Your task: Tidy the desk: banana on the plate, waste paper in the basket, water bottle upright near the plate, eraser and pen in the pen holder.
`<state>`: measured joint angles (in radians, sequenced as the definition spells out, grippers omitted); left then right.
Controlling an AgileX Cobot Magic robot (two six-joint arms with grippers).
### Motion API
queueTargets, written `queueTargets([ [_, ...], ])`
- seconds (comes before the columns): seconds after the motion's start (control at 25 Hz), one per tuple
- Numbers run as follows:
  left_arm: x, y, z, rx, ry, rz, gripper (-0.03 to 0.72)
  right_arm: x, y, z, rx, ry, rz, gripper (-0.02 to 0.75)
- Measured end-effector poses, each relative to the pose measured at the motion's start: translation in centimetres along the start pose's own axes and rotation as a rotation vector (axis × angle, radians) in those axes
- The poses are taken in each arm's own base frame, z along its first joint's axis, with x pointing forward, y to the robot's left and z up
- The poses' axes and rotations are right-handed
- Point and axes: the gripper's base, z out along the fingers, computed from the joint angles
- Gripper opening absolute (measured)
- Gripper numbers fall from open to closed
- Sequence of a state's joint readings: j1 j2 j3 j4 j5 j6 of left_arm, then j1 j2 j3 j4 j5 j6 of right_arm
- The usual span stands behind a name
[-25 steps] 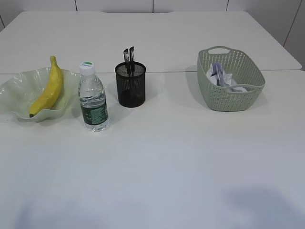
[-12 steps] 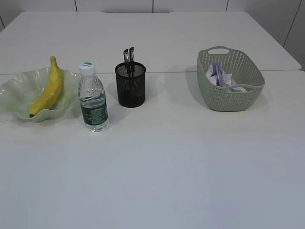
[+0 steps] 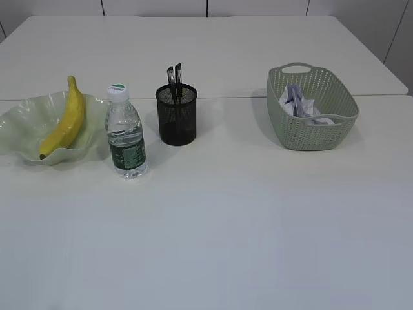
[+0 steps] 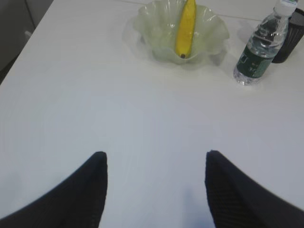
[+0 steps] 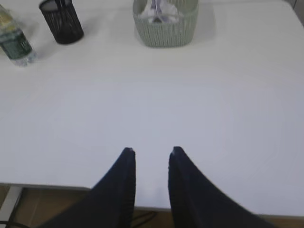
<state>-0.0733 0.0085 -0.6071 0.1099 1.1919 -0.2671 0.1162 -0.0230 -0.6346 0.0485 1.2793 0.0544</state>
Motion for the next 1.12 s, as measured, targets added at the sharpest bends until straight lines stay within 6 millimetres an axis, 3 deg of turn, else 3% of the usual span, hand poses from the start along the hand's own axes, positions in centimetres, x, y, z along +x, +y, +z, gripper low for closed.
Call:
queueTargets([
  [0.12,0.1,-0.1,1.0,0.010,-0.023,0.035,0.460,1.2,-0.4,2.1,0.025,0.076,-0.003,0.198],
  [0.36,0.7,-0.2,1.7,0.014,0.007,0.061,0.494,0.9,-1.0,3.2,0.085,0.008,-0.045,0.283],
  [0.6,0.7,-0.2,1.8,0.017,0.011,0.061,0.571,1.0,-0.9,3.3,0.079,0.009,-0.047,0.307],
  [1.12,0.9,-0.7,1.7,0.071,0.022,0.036,0.576,1.0,-0.6,3.3,0.047,0.008,-0.035,0.309],
])
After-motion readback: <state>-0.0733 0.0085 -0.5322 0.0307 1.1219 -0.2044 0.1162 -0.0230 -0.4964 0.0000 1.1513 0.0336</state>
